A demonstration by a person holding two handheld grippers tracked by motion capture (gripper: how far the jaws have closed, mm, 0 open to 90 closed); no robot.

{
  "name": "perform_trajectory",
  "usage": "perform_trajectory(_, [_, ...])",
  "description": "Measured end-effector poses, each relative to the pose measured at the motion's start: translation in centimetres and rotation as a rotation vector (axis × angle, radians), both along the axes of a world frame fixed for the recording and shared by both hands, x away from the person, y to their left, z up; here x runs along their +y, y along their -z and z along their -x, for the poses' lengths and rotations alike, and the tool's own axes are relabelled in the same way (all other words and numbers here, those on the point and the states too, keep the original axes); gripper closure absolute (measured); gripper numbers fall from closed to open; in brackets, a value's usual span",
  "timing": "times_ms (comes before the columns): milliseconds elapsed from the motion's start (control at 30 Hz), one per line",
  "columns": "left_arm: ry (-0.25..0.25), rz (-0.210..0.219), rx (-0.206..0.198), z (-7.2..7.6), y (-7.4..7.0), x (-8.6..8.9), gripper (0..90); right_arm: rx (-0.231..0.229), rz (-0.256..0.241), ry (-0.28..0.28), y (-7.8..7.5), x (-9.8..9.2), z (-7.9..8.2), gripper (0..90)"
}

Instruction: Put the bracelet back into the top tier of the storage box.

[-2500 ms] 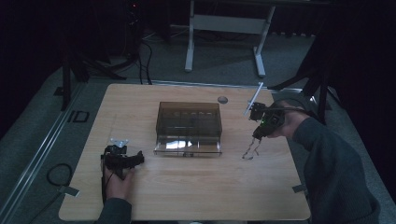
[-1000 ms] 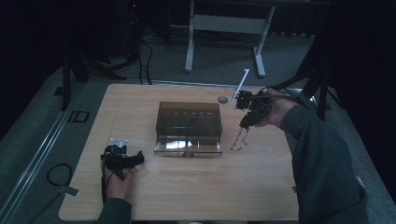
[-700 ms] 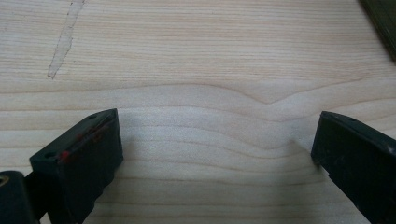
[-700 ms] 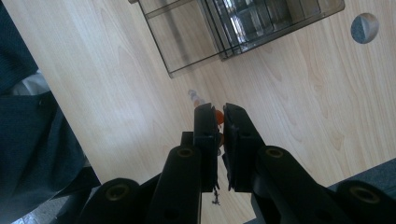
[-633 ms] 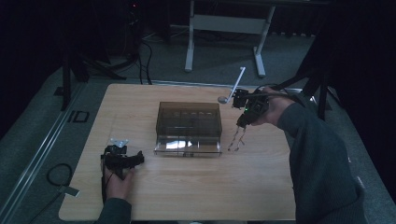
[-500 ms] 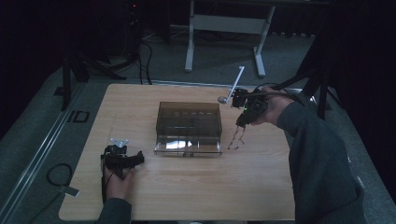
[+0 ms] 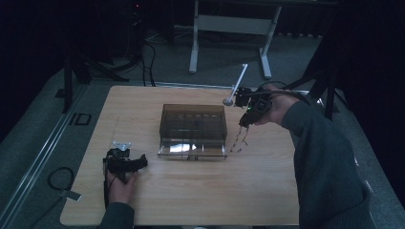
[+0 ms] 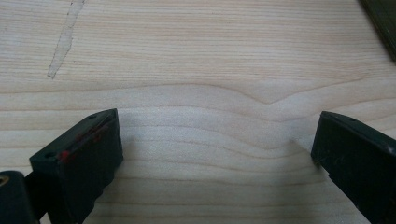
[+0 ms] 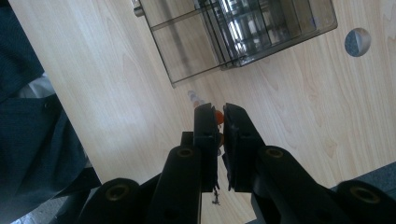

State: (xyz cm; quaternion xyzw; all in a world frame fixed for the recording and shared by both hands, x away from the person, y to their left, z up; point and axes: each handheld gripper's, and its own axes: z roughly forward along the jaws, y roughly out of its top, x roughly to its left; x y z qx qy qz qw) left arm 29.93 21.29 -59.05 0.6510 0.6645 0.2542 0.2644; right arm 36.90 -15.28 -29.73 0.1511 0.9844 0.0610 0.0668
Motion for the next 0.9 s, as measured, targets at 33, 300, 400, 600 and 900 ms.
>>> perform_trajectory(33, [0.0,0.0,0.0,0.0,0.0,0.0,2.0,0.0,0.0,0.0,0.0,0.0,0.0,84.0])
perform_trajectory(300, [0.001,0.0,0.0,0.0,0.0,0.0,2.0,-0.001,-0.006,-0.002,-0.5,0.6,0.0,84.0])
perform_trajectory(400, [-0.001,0.001,-0.002,0.0,0.0,0.0,2.0,-0.005,-0.008,-0.01,-0.8,0.9,0.0,84.0])
perform_trajectory(600, [0.0,0.0,0.001,0.0,0.0,0.0,2.0,-0.01,-0.014,-0.028,-1.3,1.6,0.2,84.1])
perform_trajectory(900, [0.001,-0.001,0.003,0.0,0.0,0.0,2.0,-0.013,-0.026,-0.053,-1.7,2.9,0.4,84.1])
